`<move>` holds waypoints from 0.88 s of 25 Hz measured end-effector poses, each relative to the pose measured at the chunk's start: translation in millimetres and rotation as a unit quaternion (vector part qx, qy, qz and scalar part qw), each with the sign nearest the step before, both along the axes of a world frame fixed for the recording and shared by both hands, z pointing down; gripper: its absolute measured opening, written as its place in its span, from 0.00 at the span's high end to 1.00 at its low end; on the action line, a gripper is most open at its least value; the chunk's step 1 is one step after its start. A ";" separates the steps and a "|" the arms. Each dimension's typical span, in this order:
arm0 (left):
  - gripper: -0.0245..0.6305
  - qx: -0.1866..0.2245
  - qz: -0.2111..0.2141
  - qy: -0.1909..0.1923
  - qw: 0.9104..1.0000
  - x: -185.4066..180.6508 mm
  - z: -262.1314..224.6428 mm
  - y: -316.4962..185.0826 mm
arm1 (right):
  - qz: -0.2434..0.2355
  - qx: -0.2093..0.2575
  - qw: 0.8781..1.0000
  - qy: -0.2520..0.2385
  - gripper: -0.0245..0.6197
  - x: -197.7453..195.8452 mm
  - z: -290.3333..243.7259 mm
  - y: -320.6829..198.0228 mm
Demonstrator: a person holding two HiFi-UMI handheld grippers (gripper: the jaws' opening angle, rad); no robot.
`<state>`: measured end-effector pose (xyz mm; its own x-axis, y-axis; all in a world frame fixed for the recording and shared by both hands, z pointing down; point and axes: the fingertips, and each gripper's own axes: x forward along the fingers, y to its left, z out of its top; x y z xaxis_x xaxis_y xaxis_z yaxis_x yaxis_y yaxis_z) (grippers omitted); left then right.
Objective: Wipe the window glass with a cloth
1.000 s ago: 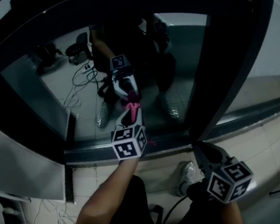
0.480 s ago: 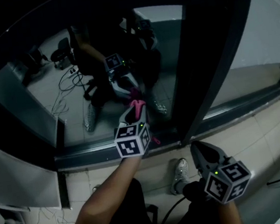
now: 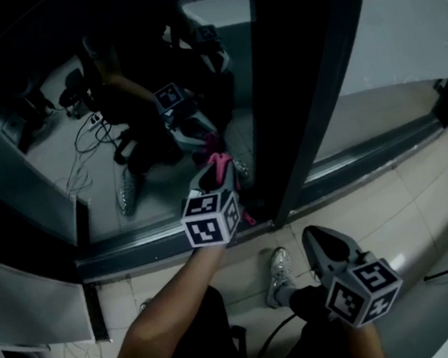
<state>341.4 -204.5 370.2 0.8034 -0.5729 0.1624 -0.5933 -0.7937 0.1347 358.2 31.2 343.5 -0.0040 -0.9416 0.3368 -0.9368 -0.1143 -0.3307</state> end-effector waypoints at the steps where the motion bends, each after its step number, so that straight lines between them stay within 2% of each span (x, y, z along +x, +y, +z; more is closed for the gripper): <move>1: 0.82 0.000 0.005 0.000 1.000 6.7 0.8 2.4 | 0.003 -0.001 1.000 -0.001 0.93 3.2 1.5 2.3; 9: 0.82 0.011 0.045 -0.007 0.999 53.1 3.1 17.0 | 0.019 -0.008 1.000 -0.014 0.93 16.4 12.9 12.8; 22: 0.82 0.015 0.100 0.007 0.995 98.7 11.7 41.5 | 0.038 -0.021 0.999 -0.017 0.93 30.6 24.9 28.2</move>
